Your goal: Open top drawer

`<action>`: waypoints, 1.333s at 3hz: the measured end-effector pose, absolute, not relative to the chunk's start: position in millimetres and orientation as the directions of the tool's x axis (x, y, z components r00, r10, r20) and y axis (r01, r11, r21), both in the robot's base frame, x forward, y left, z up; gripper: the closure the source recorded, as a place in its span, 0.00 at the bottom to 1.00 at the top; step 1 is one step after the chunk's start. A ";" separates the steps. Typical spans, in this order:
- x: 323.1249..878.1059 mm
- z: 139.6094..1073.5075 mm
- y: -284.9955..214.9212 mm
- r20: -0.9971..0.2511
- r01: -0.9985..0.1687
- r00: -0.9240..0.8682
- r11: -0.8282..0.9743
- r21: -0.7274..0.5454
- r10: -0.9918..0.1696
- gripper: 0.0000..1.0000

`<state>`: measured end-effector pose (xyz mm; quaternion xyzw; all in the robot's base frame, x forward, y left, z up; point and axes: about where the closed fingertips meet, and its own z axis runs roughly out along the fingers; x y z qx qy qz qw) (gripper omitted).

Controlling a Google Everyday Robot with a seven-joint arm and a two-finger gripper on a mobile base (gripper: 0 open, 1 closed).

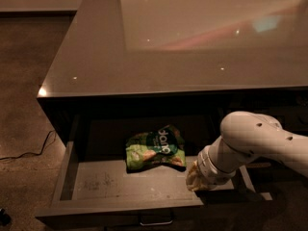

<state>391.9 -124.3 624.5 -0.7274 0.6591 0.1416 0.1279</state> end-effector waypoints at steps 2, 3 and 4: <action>392.8 623.6 -124.4 -0.374 -0.995 0.086 -0.096 0.008 -0.923 0.12; 392.7 623.6 -124.4 -0.374 -0.995 0.086 -0.096 0.008 -0.924 0.00; 392.7 623.6 -124.4 -0.374 -0.995 0.086 -0.096 0.008 -0.924 0.00</action>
Offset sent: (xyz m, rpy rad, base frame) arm 0.0009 -0.0001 -0.0010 -0.0014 0.0072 -0.0027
